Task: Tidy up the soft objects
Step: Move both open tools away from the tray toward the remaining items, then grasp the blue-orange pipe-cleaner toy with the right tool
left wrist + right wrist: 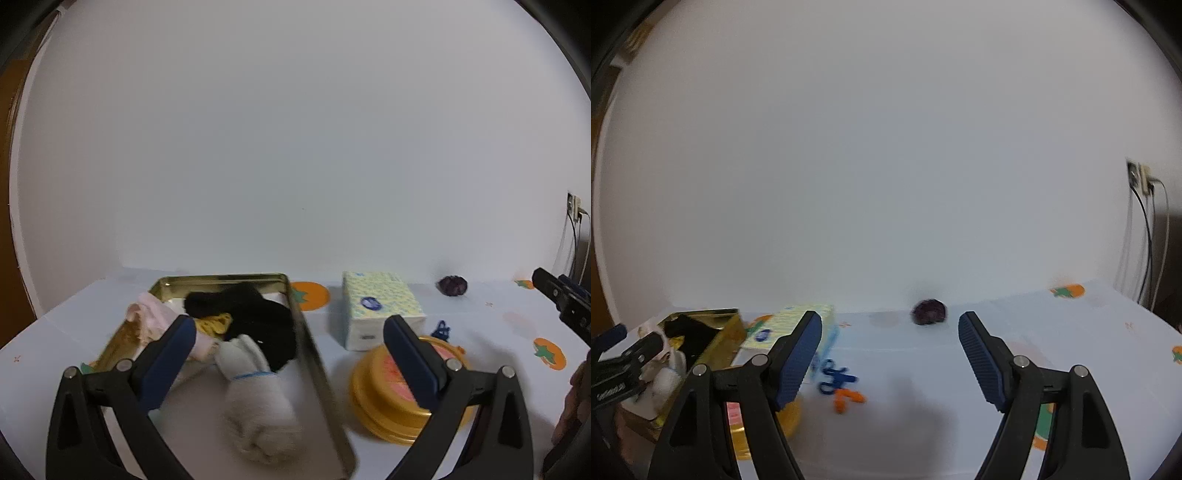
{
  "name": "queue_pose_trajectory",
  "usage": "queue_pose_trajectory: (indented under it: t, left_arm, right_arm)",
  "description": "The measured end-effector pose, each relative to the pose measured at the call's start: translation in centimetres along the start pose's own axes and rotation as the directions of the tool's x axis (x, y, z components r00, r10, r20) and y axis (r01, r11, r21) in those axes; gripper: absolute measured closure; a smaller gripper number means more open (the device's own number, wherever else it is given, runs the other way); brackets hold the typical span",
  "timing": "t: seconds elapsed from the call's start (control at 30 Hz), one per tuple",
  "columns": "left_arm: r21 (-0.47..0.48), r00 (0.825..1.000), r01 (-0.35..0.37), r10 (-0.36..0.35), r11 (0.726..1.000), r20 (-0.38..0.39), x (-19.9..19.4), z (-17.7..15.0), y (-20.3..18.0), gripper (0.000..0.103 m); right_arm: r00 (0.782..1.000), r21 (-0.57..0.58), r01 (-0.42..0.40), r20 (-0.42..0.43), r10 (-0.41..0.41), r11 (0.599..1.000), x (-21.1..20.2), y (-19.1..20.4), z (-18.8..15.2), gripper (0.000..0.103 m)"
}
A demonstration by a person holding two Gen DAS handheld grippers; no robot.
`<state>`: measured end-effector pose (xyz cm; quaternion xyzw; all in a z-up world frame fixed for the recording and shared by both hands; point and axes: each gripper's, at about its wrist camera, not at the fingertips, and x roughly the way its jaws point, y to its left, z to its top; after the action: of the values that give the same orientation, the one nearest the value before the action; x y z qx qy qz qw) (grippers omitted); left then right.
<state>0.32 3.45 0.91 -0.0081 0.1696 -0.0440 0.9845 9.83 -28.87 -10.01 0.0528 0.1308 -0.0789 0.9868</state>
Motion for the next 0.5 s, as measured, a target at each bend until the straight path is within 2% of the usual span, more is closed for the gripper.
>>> queue_pose_trajectory:
  t: [0.17, 0.27, 0.33, 0.4, 0.43, 0.47, 0.5]
  left_arm:
    - [-0.033, 0.996, 0.075, -0.077, 0.997, -0.047, 0.1, -0.2, -2.3, 0.0]
    - [-0.027, 0.988, 0.131, -0.132, 0.991, -0.077, 0.0, -0.5, -4.5, 0.0]
    - [0.002, 0.986, 0.147, -0.146, 0.989, -0.083, -0.3, -0.6, -6.0, 0.0]
    - [0.038, 0.985, 0.157, -0.154, 0.987, -0.074, -0.7, -0.7, -7.2, 0.0]
    - [0.053, 0.986, 0.156, -0.152, 0.986, -0.068, -0.9, -0.7, -7.6, 0.0]
    - [0.063, 0.987, 0.153, -0.149, 0.986, -0.062, -1.1, -0.7, -7.8, 0.0]
    - [0.061, 0.987, 0.153, -0.149, 0.986, -0.058, -1.3, -0.7, -7.7, 0.0]
  right_arm:
    - [0.998, 0.01, 0.018, -0.052, -0.017, 1.0, 1.0, -1.8, 0.2, 0.025]
    - [0.991, 0.023, -0.027, -0.13, 0.03, 0.999, 2.4, -2.1, 0.2, 0.025]
    - [0.979, 0.029, -0.072, -0.189, 0.076, 0.997, 3.8, -2.1, 0.0, 0.025]
    - [0.956, 0.022, -0.132, -0.263, 0.133, 0.991, 5.4, -1.6, -0.2, 0.027]
    - [0.937, 0.014, -0.164, -0.309, 0.16, 0.986, 6.3, -1.2, -0.4, 0.032]
    - [0.919, 0.008, -0.191, -0.351, 0.181, 0.982, 7.1, -0.8, -0.7, 0.048]
    - [0.898, 0.0, -0.218, -0.391, 0.201, 0.976, 8.0, -0.2, -0.9, 0.058]
